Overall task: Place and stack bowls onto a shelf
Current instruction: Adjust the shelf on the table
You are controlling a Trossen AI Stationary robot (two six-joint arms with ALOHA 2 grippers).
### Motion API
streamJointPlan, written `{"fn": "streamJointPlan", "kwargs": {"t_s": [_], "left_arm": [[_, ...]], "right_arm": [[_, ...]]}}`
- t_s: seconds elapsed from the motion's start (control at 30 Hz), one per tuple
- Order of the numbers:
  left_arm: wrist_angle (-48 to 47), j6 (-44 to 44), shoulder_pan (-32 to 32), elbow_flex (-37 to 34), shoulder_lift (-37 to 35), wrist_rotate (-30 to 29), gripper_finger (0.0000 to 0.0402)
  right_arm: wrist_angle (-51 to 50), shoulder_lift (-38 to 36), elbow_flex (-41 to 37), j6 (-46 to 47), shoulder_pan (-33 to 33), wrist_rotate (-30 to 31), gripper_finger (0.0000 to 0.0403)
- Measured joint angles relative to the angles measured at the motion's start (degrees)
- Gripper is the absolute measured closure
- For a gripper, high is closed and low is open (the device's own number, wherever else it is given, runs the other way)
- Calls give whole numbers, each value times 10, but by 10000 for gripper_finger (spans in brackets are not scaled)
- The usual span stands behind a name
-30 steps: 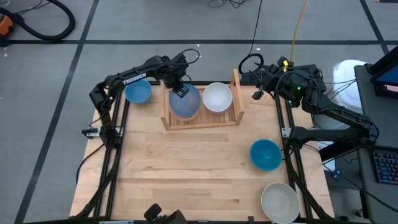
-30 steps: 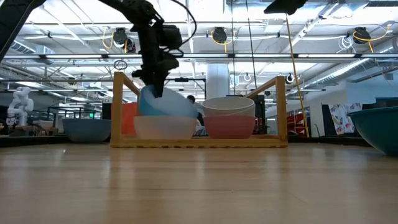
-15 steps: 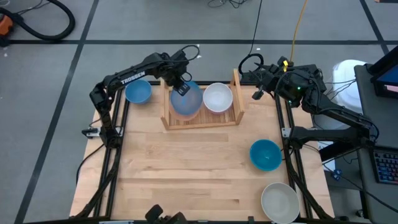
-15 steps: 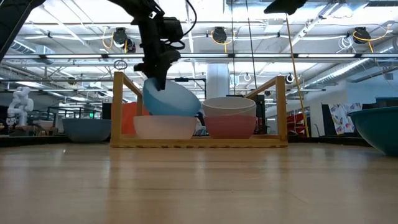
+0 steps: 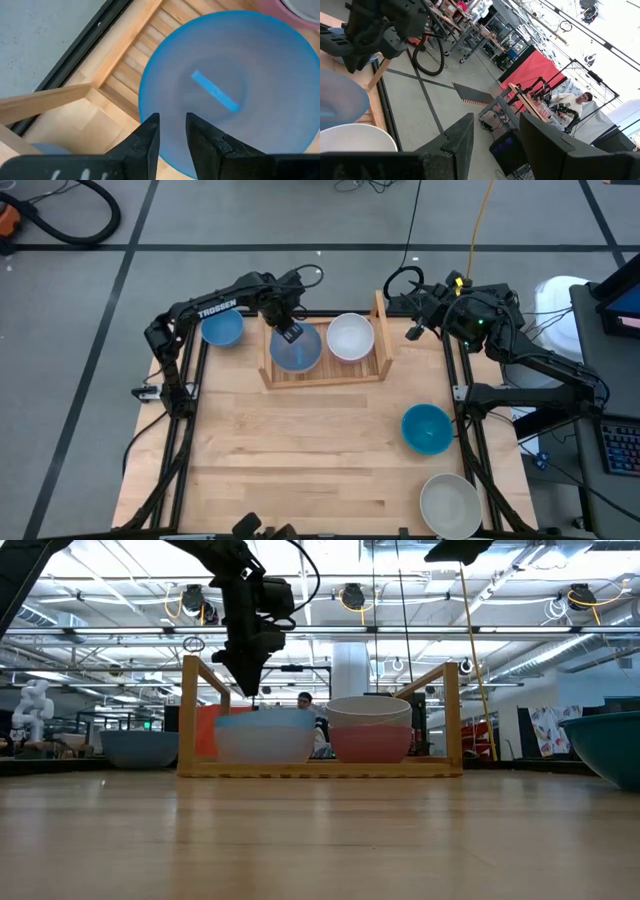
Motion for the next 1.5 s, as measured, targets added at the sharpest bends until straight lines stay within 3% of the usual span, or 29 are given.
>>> {"fn": "streamJointPlan", "kwargs": {"t_s": [0.4,0.57,0.77,0.97,1.07,1.5], "left_arm": [[-10,54,-13,18,0,14,302],[-24,68,-39,79,0,15,302],[-82,82,-96,193,0,14,302],[-192,73,-178,274,0,-41,302],[-249,32,-215,275,0,-76,302],[-244,-172,-336,149,-22,-110,302]], "right_arm": [[0,0,0,4,0,6,250],[-2,0,0,36,0,56,250],[-7,6,0,23,8,57,250],[-14,6,0,20,31,59,250],[-20,6,0,33,41,59,250],[-57,4,0,8,71,61,250]]}}
